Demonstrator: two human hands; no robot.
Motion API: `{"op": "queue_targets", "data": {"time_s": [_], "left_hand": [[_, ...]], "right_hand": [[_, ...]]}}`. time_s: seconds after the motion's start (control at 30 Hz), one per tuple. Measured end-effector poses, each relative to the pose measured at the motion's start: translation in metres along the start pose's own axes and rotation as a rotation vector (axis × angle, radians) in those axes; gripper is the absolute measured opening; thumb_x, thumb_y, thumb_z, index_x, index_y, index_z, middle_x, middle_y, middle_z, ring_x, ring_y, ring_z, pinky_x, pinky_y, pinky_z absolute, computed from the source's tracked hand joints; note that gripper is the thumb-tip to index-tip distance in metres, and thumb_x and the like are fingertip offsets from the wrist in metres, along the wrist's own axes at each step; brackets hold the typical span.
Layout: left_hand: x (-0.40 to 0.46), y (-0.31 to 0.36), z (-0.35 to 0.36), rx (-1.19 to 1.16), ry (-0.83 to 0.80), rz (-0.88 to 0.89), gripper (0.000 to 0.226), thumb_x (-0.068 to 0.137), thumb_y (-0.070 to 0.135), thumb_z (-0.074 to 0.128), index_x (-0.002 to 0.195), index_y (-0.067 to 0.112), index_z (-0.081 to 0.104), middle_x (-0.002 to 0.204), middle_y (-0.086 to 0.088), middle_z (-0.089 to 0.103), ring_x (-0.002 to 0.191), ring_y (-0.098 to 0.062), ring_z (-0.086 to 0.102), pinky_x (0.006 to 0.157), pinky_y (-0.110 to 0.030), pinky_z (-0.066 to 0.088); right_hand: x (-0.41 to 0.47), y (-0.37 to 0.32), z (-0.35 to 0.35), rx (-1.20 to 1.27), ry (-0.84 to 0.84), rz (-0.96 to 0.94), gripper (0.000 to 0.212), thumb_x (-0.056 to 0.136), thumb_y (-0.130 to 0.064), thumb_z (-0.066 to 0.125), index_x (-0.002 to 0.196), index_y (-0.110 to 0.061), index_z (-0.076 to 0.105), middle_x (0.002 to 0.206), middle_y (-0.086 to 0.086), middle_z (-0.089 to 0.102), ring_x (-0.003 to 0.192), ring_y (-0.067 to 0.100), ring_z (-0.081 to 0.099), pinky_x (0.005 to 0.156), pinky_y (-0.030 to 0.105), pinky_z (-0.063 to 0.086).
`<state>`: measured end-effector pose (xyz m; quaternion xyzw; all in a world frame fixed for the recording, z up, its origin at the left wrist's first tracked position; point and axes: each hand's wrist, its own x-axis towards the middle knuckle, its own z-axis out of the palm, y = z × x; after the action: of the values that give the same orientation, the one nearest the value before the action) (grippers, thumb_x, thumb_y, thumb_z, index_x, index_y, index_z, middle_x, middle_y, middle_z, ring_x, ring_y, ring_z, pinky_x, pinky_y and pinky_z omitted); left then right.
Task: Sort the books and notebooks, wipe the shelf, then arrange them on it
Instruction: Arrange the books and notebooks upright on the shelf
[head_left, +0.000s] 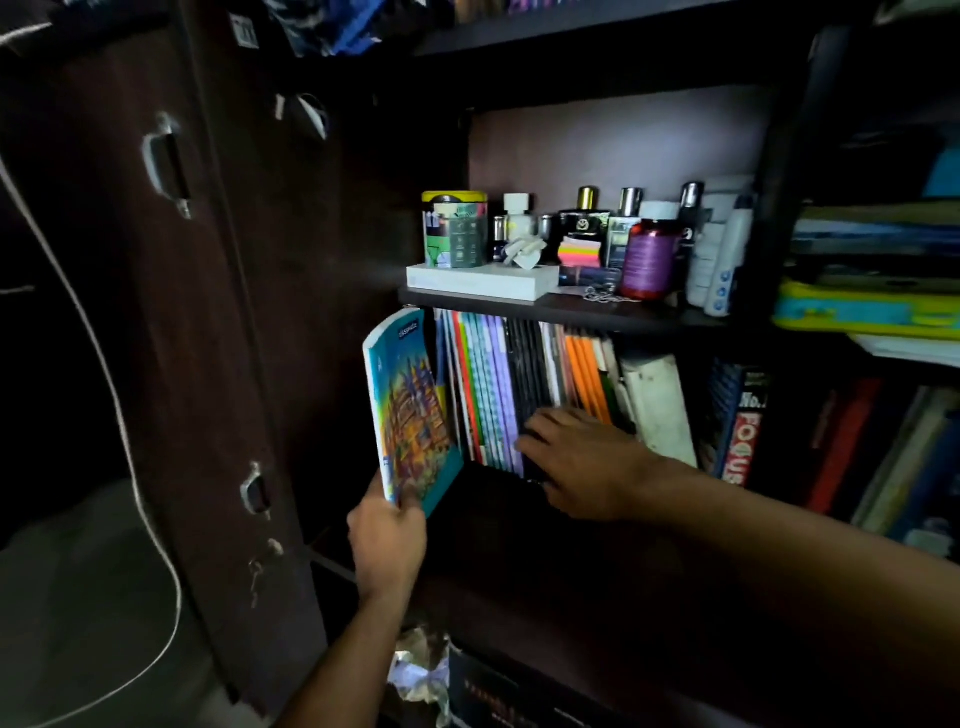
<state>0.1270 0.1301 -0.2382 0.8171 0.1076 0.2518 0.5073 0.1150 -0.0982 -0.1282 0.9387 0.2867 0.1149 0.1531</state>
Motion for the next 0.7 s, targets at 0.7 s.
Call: {"op": "queue_targets", "data": {"time_s": [0.7], "left_hand": [[-0.008,0.013,-0.005,-0.069,0.107,-0.125,0.035,0.101,0.018,0.058,0.133,0.005,0.063,0.117,-0.023,0.068,0.108,-0.043,0.063,0.080,-0.034,0.045]], "right_hand": [[-0.037,-0.016,0.013,0.216,0.118,0.424,0.067,0.089,-0.040,0.057,0.148,-0.020,0.035,0.153,0.006,0.035,0.141,0.029,0.031,0.113,0.045,0.031]]}}
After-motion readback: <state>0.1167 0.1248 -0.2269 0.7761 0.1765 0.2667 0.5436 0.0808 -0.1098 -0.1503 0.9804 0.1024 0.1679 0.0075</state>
